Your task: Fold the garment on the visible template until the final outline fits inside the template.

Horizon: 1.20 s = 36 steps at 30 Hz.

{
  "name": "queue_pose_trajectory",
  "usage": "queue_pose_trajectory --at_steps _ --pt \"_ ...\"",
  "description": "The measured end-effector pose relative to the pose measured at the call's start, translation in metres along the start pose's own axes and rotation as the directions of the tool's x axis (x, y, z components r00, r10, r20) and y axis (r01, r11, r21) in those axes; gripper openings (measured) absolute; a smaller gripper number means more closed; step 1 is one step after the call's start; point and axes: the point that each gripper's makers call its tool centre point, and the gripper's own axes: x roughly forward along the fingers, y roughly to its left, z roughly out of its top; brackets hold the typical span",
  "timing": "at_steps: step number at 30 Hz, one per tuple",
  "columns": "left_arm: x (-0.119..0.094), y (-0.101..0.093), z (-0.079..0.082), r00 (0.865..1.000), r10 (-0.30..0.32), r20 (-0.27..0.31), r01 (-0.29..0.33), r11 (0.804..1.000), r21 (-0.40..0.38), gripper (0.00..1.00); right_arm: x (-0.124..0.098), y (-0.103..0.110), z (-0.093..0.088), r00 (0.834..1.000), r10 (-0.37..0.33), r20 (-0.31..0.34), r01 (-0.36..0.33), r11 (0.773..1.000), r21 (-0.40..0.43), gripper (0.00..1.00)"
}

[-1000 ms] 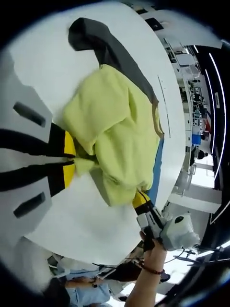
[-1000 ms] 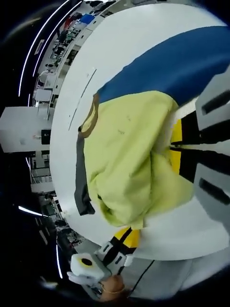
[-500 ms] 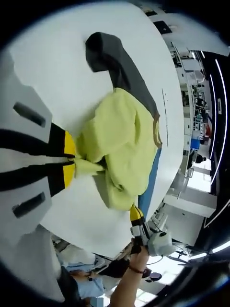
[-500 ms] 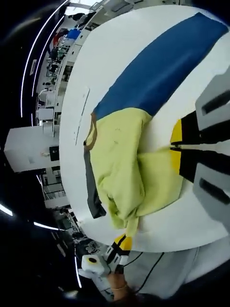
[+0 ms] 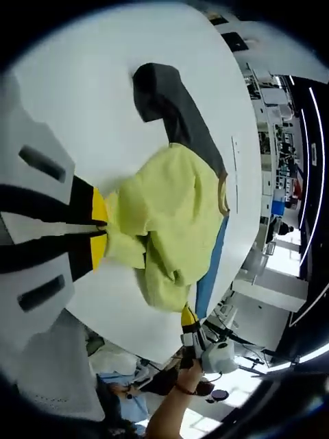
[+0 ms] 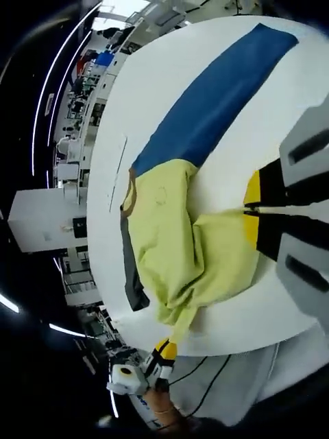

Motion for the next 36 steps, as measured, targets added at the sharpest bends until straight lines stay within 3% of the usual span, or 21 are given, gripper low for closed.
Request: queue_pose_trajectory --at_steps 10,17,20,23,30,36 --pt "-0.024 0.020 -0.015 0.998 0.049 -0.036 -0.048 0.998 0.031 0.01 -0.028 0.008 -0.014 0.997 -0.076 0.001 0.076 0.996 0.040 0.00" --pt "-0.035 0.032 -0.020 0.998 0.042 -0.054 -0.040 0.999 0.032 0.01 -0.042 0.022 -0.025 0.992 -0.125 -0.003 0.124 0.988 0.093 0.00" --pt "-0.036 0.032 -0.020 0.998 0.030 -0.054 -0.028 0.999 0.030 0.01 -0.047 0.027 -0.032 0.989 -0.143 -0.021 0.144 0.986 0.085 0.00" --pt "-0.036 0.032 -0.021 0.998 0.019 -0.068 -0.016 0.999 0.046 0.01 -0.051 0.037 -0.040 0.992 -0.119 -0.031 0.123 0.982 0.143 0.00" --pt "-0.033 0.031 -0.026 0.995 -0.009 -0.096 0.016 0.997 0.070 0.01 -0.063 0.043 -0.057 0.989 -0.148 -0.031 0.151 0.971 0.188 0.00" --pt "-0.036 0.033 -0.030 0.994 0.007 -0.110 0.005 0.994 0.113 0.01 -0.066 0.048 -0.065 0.984 -0.174 -0.032 0.177 0.959 0.221 0.00"
